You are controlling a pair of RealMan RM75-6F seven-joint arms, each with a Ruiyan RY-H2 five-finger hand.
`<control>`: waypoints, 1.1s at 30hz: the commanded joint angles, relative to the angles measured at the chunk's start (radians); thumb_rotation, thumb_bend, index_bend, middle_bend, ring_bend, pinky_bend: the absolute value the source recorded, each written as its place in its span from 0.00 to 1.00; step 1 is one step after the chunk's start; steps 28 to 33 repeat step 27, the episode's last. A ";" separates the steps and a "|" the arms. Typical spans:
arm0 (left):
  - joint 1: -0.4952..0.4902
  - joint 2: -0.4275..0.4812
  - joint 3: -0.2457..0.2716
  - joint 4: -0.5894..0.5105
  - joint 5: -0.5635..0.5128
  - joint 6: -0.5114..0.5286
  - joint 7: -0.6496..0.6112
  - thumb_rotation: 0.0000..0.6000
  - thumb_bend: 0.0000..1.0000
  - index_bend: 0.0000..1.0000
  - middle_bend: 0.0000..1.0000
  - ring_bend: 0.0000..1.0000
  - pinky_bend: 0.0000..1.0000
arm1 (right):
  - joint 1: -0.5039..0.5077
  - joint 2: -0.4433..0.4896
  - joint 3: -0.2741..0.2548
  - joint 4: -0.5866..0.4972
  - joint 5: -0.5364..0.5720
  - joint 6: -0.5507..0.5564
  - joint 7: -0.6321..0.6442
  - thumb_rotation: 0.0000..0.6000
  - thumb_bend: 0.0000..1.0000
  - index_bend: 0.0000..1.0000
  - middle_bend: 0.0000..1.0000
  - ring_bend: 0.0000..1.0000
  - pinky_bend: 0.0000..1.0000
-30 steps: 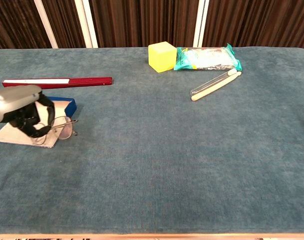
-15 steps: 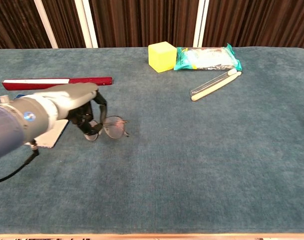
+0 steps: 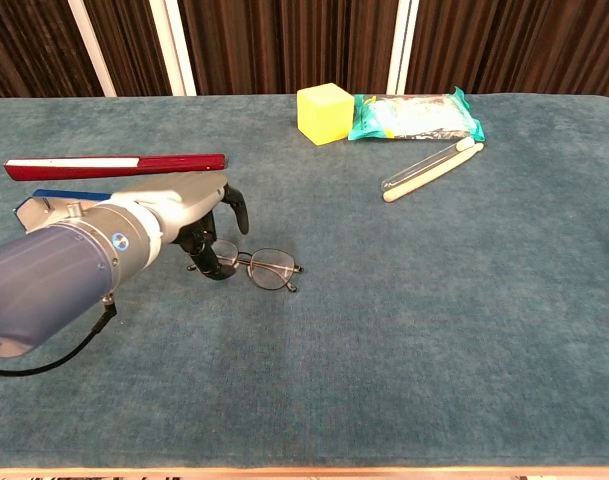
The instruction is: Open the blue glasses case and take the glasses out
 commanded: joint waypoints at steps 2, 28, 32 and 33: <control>0.026 0.042 0.014 -0.035 0.034 0.010 -0.039 1.00 0.22 0.31 1.00 0.97 1.00 | -0.001 0.001 0.001 -0.001 -0.001 0.003 0.005 1.00 0.21 0.00 0.00 0.00 0.23; 0.520 0.653 0.447 -0.015 0.834 0.403 -0.599 1.00 0.03 0.00 0.00 0.00 0.00 | -0.013 -0.058 -0.007 0.107 -0.143 0.135 -0.057 1.00 0.16 0.00 0.00 0.00 0.23; 0.520 0.653 0.447 -0.015 0.834 0.403 -0.599 1.00 0.03 0.00 0.00 0.00 0.00 | -0.013 -0.058 -0.007 0.107 -0.143 0.135 -0.057 1.00 0.16 0.00 0.00 0.00 0.23; 0.520 0.653 0.447 -0.015 0.834 0.403 -0.599 1.00 0.03 0.00 0.00 0.00 0.00 | -0.013 -0.058 -0.007 0.107 -0.143 0.135 -0.057 1.00 0.16 0.00 0.00 0.00 0.23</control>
